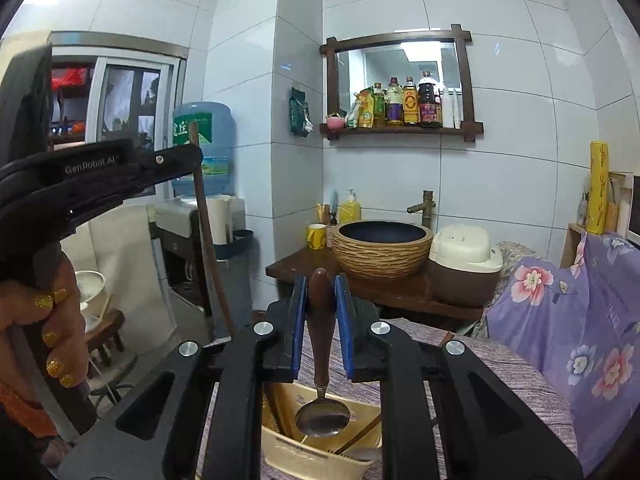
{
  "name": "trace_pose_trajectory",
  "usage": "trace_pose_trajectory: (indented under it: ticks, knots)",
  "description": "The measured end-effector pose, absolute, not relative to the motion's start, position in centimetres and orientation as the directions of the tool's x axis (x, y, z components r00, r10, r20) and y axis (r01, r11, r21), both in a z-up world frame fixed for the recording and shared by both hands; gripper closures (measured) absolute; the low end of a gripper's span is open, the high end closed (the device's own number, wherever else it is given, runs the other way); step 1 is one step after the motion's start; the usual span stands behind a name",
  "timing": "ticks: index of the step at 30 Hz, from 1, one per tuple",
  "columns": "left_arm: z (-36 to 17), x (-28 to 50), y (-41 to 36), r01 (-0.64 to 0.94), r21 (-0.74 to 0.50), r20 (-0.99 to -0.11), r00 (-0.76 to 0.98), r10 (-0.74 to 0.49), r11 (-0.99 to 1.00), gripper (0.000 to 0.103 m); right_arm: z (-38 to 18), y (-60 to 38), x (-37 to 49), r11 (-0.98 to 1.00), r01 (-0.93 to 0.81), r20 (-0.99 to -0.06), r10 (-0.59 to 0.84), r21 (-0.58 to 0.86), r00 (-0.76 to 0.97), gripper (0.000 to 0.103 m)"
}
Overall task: Organize utensils
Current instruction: 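Lift the chopstick and spoon and lower them into the cream holder, then open both grippers to release the chopstick and spoon into the holder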
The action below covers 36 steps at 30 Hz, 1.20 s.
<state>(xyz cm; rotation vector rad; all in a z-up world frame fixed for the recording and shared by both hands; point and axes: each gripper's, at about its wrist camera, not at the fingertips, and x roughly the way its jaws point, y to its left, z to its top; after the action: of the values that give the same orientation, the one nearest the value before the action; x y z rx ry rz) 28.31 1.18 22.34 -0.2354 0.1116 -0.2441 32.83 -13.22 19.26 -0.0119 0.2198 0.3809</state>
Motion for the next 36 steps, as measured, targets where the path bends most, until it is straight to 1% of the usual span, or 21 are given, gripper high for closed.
trace_pose_trajectory:
  ticks: [5,11,15,18,22,29,33,34,35,36]
  knots:
    - [19.5,29.8,0.7,0.212,-0.244,-0.143,0.957,-0.251,0.946,0.095,16.9,-12.9,35.0,0.933,-0.356,-0.294,0.354,0.048,0.888,0.087]
    - [16.0,30.2,0.8,0.214,-0.231,-0.251,0.929,-0.271,0.949,0.095,14.4,-12.1,35.9,0.93,-0.368,-0.4,0.343,0.016,0.85,0.087]
    - [14.0,30.1,0.7,0.207,-0.22,-0.327,0.905,-0.272,0.953,0.095,14.1,-11.7,35.5,0.923,-0.385,-0.438,0.342,-0.008,0.831,0.087]
    - [12.8,30.6,1.0,0.199,-0.219,-0.376,0.886,-0.271,0.955,0.096,14.1,-11.5,35.3,0.923,-0.385,-0.485,0.326,-0.024,0.811,0.087]
    - [11.7,30.8,1.4,0.199,-0.235,-0.412,0.866,-0.283,0.951,0.095,14.1,-11.2,34.9,0.917,-0.394,-0.532,0.301,-0.067,0.792,0.087]
    - [11.6,30.5,1.1,0.2,-0.196,-0.421,0.867,-0.267,0.96,0.095,11.9,-10.6,36.1,0.926,-0.371,-0.621,0.248,-0.075,0.744,0.087]
    - [11.1,30.9,1.2,0.197,-0.201,-0.457,0.848,-0.27,0.96,0.095,11.4,-10.7,35.9,0.927,-0.37,-0.613,0.252,-0.071,0.749,0.087]
    - [11.0,30.8,1.2,0.2,-0.206,-0.459,0.845,-0.275,0.958,0.094,11.4,-10.7,35.8,0.928,-0.365,-0.612,0.246,-0.075,0.752,0.087]
    - [10.9,30.6,1.4,0.199,-0.208,-0.459,0.845,-0.275,0.958,0.085,11.4,-10.7,35.7,0.928,-0.364,-0.606,0.245,-0.08,0.757,0.085]
    - [11.0,30.3,1.5,0.197,-0.213,-0.457,0.846,-0.276,0.957,0.076,11.5,-10.7,35.4,0.926,-0.368,-0.592,0.25,-0.087,0.767,0.077]
